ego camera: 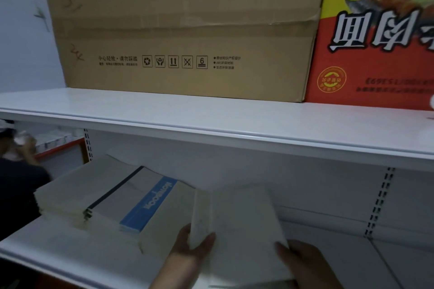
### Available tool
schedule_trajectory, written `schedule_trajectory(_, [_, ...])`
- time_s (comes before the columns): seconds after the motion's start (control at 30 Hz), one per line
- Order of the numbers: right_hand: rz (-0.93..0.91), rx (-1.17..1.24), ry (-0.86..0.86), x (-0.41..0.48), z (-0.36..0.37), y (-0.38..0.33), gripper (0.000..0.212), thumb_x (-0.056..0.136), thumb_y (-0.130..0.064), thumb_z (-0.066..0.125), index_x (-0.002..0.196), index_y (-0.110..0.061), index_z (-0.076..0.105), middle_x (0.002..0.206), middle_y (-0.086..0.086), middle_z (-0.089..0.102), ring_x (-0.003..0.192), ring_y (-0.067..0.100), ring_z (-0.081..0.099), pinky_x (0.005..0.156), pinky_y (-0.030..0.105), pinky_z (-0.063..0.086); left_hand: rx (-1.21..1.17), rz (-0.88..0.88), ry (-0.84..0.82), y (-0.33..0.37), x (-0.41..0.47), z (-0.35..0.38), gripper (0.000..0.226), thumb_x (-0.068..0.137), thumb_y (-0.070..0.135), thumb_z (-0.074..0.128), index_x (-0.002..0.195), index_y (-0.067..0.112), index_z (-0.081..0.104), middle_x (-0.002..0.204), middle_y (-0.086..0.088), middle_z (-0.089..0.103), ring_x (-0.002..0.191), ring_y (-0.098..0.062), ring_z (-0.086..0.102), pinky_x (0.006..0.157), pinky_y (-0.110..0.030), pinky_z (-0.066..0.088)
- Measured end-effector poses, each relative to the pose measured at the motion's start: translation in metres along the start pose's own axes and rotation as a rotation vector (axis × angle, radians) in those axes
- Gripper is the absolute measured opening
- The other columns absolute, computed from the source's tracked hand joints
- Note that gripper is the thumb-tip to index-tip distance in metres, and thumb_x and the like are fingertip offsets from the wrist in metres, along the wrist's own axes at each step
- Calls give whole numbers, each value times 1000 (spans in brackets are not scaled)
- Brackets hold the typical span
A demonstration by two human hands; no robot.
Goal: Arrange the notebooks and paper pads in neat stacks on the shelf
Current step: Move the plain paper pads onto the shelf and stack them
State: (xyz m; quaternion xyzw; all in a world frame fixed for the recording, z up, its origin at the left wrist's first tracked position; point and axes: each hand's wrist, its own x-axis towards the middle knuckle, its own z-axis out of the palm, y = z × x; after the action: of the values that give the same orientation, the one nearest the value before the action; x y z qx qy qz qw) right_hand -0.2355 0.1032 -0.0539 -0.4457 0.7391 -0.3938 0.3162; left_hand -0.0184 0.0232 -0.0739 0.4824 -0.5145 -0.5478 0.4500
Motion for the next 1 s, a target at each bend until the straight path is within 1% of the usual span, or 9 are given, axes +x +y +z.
schedule_trajectory(0.1, [-161,-427,109,6,24,-13,41,97,-44,36,71,-25,62,88,5,70,82,16,64,64,22,46,-53,-42,-35,-4,4,4,73,49,19,77,117,11,51,93,-9,64,80,-24,61,49,-9,48])
schedule_trajectory(0.17, [-269,-628,271,18,30,0,44,92,-56,26,105,-28,57,104,13,69,86,29,63,68,33,49,-100,-43,-39,-4,8,-4,79,42,14,73,118,9,50,91,-10,64,76,-22,60,45,-9,48])
schedule_trajectory(0.27, [18,-448,35,25,41,16,79,81,-73,35,135,-17,46,137,8,53,120,23,53,97,33,42,-102,-13,-5,-10,16,-17,89,38,13,71,124,5,50,100,-18,61,76,-26,58,43,-9,47])
schedule_trajectory(0.43, [65,-290,89,20,1,31,49,91,-41,53,128,-10,52,133,10,54,119,21,54,92,25,43,-140,6,39,2,12,-35,70,51,13,69,118,12,49,88,-9,64,73,-23,60,53,-26,47])
schedule_trajectory(0.53, [173,101,144,20,-31,30,26,88,-17,62,110,-3,65,100,9,66,84,22,61,67,28,45,-124,8,36,2,10,-40,64,57,11,72,116,13,48,87,-5,62,74,-20,59,57,-25,43])
schedule_trajectory(0.63, [166,232,70,0,-19,11,8,86,-15,65,90,-10,68,81,2,67,73,19,60,62,27,43,-62,10,30,0,5,-25,54,73,14,77,119,14,49,94,-10,64,73,-16,59,55,-19,42])
schedule_trajectory(0.7, [87,139,25,-4,6,0,13,88,-21,63,94,-12,68,88,4,70,79,19,64,63,25,46,-41,-21,-11,1,-1,-12,46,79,21,74,118,17,50,97,-9,64,74,-16,59,52,-13,42])
schedule_trajectory(0.83, [0,-120,79,2,34,-7,38,95,-42,42,101,-16,70,107,6,69,105,19,63,83,24,45,-88,-52,-79,-3,-1,-6,85,34,24,80,115,14,55,92,-8,68,79,-24,65,58,-24,52])
schedule_trajectory(1.0, [176,-354,72,11,39,13,74,77,-72,44,124,-15,55,129,8,56,118,23,54,95,31,45,-142,-55,-60,0,2,-23,70,48,13,73,115,14,51,88,-7,65,75,-24,62,59,-29,46])
